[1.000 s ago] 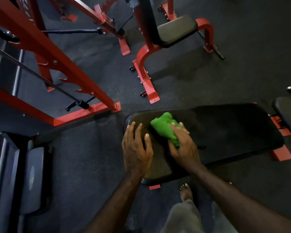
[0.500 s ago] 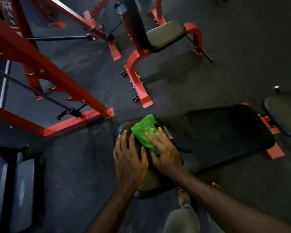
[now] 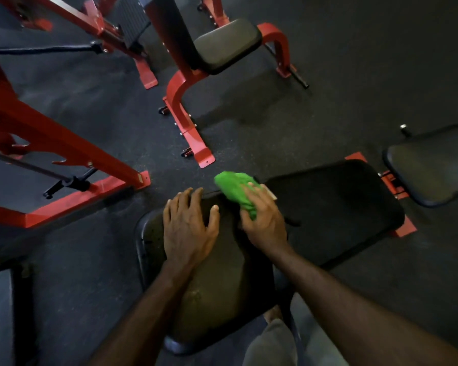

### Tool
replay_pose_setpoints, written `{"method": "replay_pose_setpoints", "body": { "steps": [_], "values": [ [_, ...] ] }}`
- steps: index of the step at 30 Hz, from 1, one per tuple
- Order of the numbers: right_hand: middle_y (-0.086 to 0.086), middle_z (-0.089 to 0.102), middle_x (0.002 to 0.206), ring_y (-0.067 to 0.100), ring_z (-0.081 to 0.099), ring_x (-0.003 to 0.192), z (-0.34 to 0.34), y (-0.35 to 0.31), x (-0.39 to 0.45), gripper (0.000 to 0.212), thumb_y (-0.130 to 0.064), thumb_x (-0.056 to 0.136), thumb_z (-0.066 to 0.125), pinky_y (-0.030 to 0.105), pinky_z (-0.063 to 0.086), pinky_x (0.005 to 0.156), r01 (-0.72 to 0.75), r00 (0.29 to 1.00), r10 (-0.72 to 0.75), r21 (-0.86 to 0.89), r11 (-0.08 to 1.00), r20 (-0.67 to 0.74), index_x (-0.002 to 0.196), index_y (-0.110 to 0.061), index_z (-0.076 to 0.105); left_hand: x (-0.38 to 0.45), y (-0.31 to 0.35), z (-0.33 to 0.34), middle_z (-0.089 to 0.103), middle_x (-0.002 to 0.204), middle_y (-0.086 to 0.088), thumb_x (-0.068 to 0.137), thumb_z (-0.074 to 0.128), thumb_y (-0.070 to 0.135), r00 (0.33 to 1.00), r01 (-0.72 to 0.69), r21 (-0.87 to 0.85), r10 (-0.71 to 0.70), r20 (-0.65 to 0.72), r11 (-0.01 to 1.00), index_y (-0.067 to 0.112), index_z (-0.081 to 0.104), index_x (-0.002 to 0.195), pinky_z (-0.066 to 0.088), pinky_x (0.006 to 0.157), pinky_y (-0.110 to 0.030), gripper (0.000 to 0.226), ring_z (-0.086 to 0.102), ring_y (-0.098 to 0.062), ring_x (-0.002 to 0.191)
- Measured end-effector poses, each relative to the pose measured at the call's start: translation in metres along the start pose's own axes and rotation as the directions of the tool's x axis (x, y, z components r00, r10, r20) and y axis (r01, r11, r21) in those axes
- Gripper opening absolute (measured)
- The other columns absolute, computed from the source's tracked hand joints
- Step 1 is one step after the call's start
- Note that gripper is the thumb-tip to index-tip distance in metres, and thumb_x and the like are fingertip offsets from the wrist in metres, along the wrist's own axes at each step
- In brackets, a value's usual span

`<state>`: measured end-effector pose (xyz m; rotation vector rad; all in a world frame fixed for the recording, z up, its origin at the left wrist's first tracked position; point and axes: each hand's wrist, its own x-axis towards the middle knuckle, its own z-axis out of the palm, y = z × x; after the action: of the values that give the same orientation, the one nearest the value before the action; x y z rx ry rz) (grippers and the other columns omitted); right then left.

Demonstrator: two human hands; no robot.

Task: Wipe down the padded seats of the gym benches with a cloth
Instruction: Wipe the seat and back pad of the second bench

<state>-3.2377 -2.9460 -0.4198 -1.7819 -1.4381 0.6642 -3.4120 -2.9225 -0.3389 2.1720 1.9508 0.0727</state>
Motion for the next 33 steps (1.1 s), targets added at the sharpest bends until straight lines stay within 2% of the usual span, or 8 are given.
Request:
{"method": "replay_pose_setpoints", "body": {
  "steps": [2,7,11,16,21,26,31,33],
  "values": [
    [0.009,0.055,0.151,0.027,0.045,0.145,0.012,-0.015,0.001,0.060,-0.023,0.084,0.057,0.048,0.032,0.123,-0.146,0.988,0.146,0.004,0.989,-0.050,0.144,-0.019,0.060,0.007,0.006,0.005,0.056,0.143,-0.006,0.099,0.040,0.057,1.000,0.011,-0.009,-0.011,0.008,1.000,0.020,0.053,0.142,0.026,0.123,-0.047,0.058,0.047,-0.026,0.135],
    [0.011,0.059,0.147,0.026,0.053,0.139,-0.003,0.022,0.013,0.059,-0.019,0.085,0.060,0.051,0.036,0.120,0.254,0.965,-0.252,-0.016,0.967,0.073,0.144,-0.014,0.060,0.019,0.021,0.011,0.064,0.129,-0.003,0.100,0.038,0.058,0.999,0.047,0.037,-0.048,0.024,0.998,0.023,0.059,0.126,0.033,0.113,-0.045,0.048,0.053,-0.023,0.123],
    [0.013,0.063,0.139,0.032,0.055,0.134,0.007,0.020,0.034,0.056,-0.032,0.087,0.054,0.053,0.041,0.115,-0.122,0.988,0.116,-0.057,0.991,-0.102,0.137,-0.011,0.064,0.017,0.025,0.015,0.060,0.132,-0.002,0.102,0.035,0.059,0.998,0.054,0.111,-0.058,0.037,0.992,0.027,0.056,0.132,0.034,0.111,-0.046,0.049,0.050,-0.023,0.125],
    [0.015,0.064,0.138,0.032,0.059,0.131,0.003,0.045,0.031,0.048,-0.016,0.088,0.068,0.051,0.041,0.115,0.339,0.941,-0.339,-0.011,0.941,0.024,0.134,-0.005,0.066,0.019,0.025,0.019,0.060,0.132,-0.002,0.100,0.031,0.060,0.997,0.066,0.177,-0.074,0.038,0.982,0.027,0.055,0.132,0.033,0.110,-0.046,0.052,0.049,-0.024,0.125],
    [0.012,0.068,0.128,0.033,0.062,0.122,-0.007,0.060,0.071,0.053,-0.034,0.086,0.052,0.045,0.046,0.111,-0.203,0.974,0.193,-0.083,0.976,-0.115,0.129,-0.008,0.069,0.019,0.028,0.019,0.058,0.133,-0.001,0.101,0.030,0.059,0.995,0.053,0.205,-0.069,0.075,0.977,0.028,0.052,0.136,0.033,0.110,-0.046,0.051,0.048,-0.024,0.126],
    [0.015,0.065,0.136,0.031,0.060,0.129,-0.007,0.062,0.046,0.050,-0.018,0.085,0.069,0.042,0.040,0.118,0.327,0.940,-0.326,0.011,0.945,0.099,0.135,-0.009,0.066,0.021,0.028,0.021,0.058,0.135,-0.002,0.101,0.029,0.057,0.992,0.062,0.256,-0.088,0.092,0.965,0.028,0.051,0.138,0.034,0.109,-0.047,0.051,0.049,-0.026,0.126],
    [0.007,0.069,0.123,0.028,0.063,0.116,-0.019,0.076,0.085,0.049,-0.033,0.085,0.056,0.038,0.048,0.105,-0.211,0.977,0.206,-0.139,0.968,-0.046,0.129,-0.014,0.068,0.020,0.030,0.020,0.058,0.135,0.000,0.102,0.028,0.055,0.991,0.065,0.250,-0.092,0.095,0.966,0.028,0.051,0.139,0.034,0.111,-0.047,0.051,0.048,-0.025,0.127],
    [0.014,0.068,0.123,0.036,0.063,0.117,-0.001,0.048,0.070,0.048,-0.026,0.084,0.059,0.048,0.047,0.109,-0.141,0.986,0.128,-0.124,0.982,-0.111,0.128,-0.009,0.068,0.020,0.029,0.020,0.059,0.135,-0.001,0.102,0.029,0.055,0.991,0.072,0.255,-0.097,0.089,0.964,0.028,0.052,0.138,0.034,0.111,-0.048,0.051,0.049,-0.025,0.127]
  ]
}}
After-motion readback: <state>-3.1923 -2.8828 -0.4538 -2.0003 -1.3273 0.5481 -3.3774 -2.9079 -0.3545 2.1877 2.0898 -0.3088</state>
